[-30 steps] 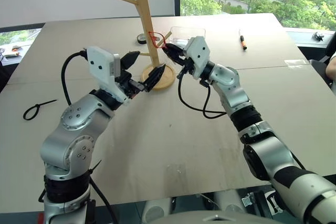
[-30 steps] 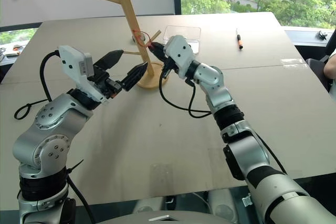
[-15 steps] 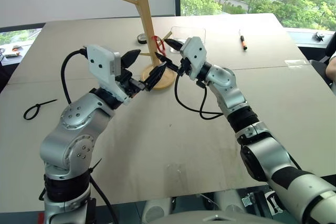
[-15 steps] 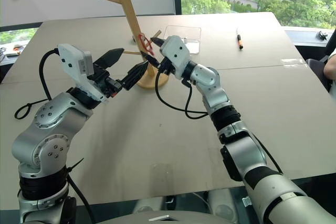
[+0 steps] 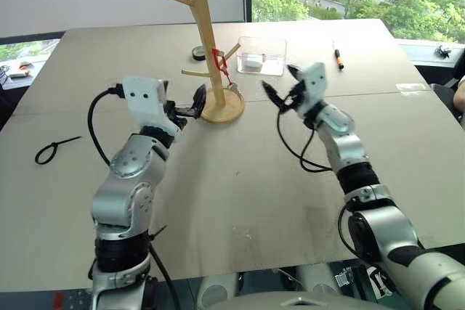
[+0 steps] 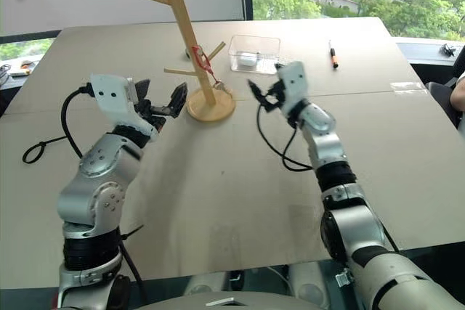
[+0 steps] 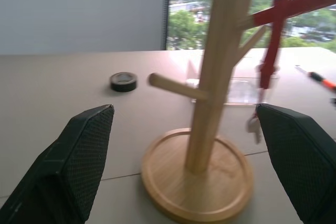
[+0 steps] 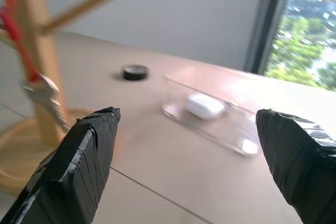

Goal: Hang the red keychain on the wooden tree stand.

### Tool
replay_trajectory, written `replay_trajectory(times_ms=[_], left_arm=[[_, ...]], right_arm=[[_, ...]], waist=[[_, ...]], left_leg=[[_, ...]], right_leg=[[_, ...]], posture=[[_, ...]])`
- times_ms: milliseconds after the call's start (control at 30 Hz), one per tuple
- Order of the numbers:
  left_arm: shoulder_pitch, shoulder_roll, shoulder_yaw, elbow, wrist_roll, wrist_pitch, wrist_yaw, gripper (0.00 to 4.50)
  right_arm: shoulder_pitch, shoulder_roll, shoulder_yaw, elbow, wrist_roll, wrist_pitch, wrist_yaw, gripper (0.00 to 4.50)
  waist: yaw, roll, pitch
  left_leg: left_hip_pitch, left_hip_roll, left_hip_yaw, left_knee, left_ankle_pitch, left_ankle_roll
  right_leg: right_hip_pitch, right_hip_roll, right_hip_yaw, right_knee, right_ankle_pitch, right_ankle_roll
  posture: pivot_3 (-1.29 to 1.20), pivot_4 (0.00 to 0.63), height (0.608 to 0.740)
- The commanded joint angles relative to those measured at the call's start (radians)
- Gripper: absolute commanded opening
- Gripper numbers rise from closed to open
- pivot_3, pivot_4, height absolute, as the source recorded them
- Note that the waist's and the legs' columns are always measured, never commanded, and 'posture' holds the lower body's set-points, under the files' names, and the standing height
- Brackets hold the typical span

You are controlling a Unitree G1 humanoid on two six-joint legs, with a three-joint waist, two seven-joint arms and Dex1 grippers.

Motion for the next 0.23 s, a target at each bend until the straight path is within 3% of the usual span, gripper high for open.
replay_trajectory(times_ms=[33, 233], left_arm=[[0.024, -0.038, 0.029, 0.05, 0.064, -0.11, 0.043, 4.5], [0.082, -0.087, 0.079, 0.169, 0.102, -0.249, 0.061, 4.5]], right_arm=[[0.05, -0.033, -0.072, -0.05, 0.035, 0.014, -0.05, 4.43], [0.185, -0.083, -0.108, -0.132, 0.053, 0.016, -0.037, 4.43]], waist=[[-0.003, 0.0, 0.0], [-0.007, 0.0, 0.0]], left_leg=[[0.0, 0.0, 0.0, 0.0, 0.0, 0.0], [0.001, 0.001, 0.001, -0.001, 0.0, 0.001]], right_leg=[[0.0, 0.0, 0.0, 0.0, 0.0, 0.0], [0.0, 0.0, 0.003, 0.0, 0.0, 0.0]], posture=[[0.0, 0.15, 0.74], [0.0, 0.15, 0.74]])
